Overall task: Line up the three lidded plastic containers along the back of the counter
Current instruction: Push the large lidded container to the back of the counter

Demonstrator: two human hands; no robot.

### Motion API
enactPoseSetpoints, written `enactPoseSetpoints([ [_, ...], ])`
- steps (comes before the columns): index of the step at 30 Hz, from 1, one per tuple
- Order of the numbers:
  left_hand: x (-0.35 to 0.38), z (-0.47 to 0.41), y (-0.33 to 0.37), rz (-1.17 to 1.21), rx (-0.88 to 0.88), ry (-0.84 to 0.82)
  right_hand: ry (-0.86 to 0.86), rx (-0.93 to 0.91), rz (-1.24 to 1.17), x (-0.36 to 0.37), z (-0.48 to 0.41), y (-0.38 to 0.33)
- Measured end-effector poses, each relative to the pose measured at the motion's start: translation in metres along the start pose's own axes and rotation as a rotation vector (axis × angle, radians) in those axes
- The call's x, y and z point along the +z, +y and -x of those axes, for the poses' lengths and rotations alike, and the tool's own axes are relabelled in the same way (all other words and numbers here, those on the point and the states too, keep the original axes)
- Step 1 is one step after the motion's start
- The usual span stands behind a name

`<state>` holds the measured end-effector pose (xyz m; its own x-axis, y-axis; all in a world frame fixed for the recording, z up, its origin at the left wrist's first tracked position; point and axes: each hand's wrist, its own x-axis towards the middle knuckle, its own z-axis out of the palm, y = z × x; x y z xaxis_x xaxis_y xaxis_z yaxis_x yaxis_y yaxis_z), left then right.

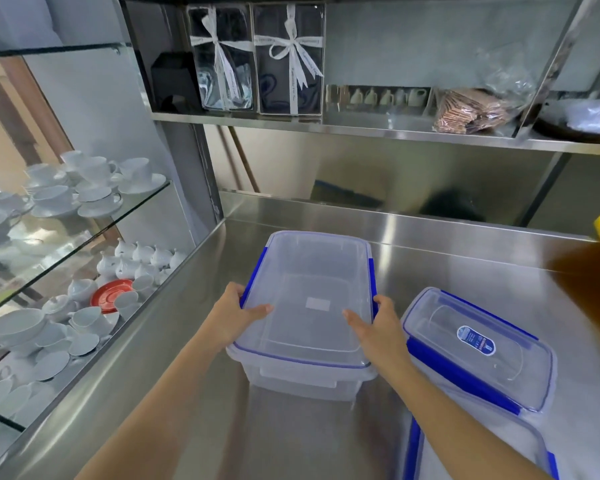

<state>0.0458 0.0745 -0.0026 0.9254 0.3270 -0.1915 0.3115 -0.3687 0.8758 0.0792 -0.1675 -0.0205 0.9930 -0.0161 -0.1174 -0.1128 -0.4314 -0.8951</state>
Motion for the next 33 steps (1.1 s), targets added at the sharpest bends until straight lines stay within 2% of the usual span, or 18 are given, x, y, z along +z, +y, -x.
enactPoseSetpoints([
  [5, -0.017, -0.045, -0.003, -0.101, -0.008, 0.042, -0.095, -0.056, 0.050, 0.028, -0.033, -0.017],
  [11, -0.030, -0.100, -0.003, -0.497, -0.070, -0.028, -0.155, -0.136, 0.209, 0.057, -0.083, -0.033],
  [14, -0.033, -0.121, 0.001, -0.605, -0.063, -0.035, -0.152, -0.155, 0.281, 0.070, -0.107, -0.039],
  [21, -0.039, -0.151, 0.006, -0.659, 0.043, -0.038, -0.091, -0.177, 0.376, 0.084, -0.136, -0.044],
  [29, -0.041, -0.158, 0.001, -0.614, 0.053, -0.018, -0.072, -0.169, 0.479, 0.083, -0.138, -0.053],
  [31, -0.040, -0.153, 0.008, -0.735, 0.019, 0.019, -0.090, -0.180, 0.520, 0.077, -0.136, -0.056],
  [33, -0.035, -0.145, 0.020, -0.914, 0.049, 0.160, -0.105, -0.197, 0.533, 0.065, -0.134, -0.058],
])
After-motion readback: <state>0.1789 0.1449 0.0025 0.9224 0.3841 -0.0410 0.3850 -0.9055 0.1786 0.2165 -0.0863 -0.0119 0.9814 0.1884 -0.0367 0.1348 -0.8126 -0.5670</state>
